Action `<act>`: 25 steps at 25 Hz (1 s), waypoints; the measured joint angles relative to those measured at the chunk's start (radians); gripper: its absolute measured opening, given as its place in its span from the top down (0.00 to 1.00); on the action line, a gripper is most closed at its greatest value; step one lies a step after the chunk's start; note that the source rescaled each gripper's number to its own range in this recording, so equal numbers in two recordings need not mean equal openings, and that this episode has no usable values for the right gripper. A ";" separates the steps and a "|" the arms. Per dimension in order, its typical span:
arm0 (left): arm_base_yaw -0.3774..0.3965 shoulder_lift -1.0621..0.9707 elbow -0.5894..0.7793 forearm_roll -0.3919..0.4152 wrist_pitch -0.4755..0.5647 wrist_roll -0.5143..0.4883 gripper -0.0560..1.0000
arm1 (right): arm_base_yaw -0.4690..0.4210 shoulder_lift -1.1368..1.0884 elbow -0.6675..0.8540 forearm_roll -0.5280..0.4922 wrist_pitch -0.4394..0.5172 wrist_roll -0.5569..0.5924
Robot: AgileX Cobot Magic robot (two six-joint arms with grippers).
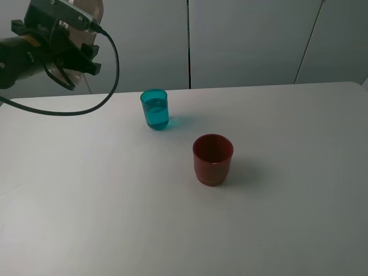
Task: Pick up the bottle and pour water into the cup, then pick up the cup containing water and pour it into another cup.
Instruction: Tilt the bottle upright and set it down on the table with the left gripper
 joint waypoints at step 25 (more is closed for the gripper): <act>-0.004 -0.174 0.457 0.022 -0.510 -0.382 0.95 | 0.000 0.000 0.000 0.000 0.000 0.000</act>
